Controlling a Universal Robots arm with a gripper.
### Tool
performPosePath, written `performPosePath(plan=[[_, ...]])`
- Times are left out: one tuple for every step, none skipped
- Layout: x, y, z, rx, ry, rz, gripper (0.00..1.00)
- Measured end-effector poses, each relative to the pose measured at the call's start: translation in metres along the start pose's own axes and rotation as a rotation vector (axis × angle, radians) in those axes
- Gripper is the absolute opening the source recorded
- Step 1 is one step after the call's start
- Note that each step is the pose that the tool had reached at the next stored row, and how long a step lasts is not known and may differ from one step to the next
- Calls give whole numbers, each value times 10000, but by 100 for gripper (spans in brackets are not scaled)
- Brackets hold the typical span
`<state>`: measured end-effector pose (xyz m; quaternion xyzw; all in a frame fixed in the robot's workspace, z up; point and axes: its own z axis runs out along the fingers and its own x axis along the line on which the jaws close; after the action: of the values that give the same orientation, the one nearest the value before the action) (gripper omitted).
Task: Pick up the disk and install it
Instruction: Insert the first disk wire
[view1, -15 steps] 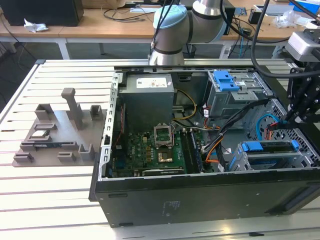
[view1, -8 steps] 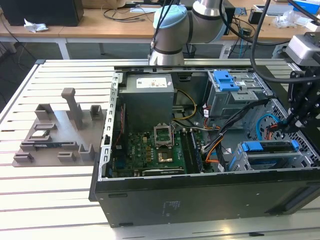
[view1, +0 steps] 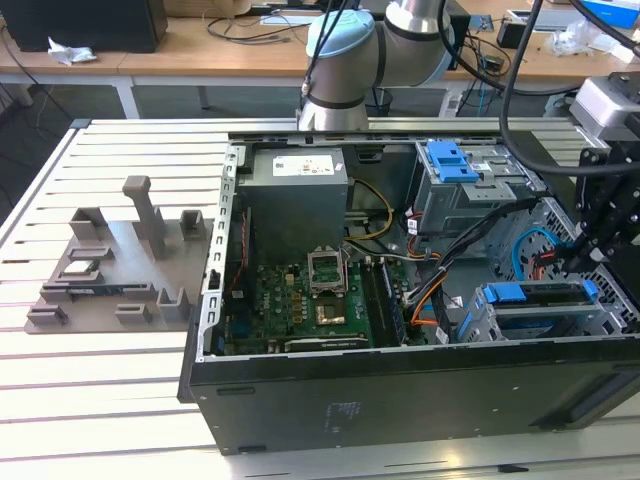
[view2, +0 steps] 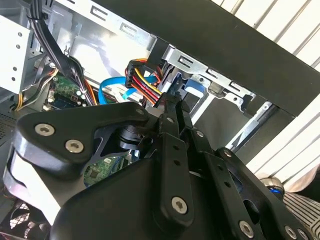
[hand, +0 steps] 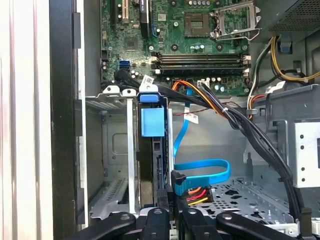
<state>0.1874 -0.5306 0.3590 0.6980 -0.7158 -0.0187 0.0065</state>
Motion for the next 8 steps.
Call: performPosePath(plan=[[3, 1, 4, 0, -2, 0, 17], [8, 3, 11, 0, -5, -1, 17], [13, 4, 16, 0, -5, 0, 17], [17, 5, 19, -1, -5, -1, 17], [21, 5, 20, 0, -2, 0, 17], [23, 5, 22, 0, -4, 0, 17], [25, 5, 24, -1, -4, 0, 17], [28, 8, 28, 0, -3, 1, 17]])
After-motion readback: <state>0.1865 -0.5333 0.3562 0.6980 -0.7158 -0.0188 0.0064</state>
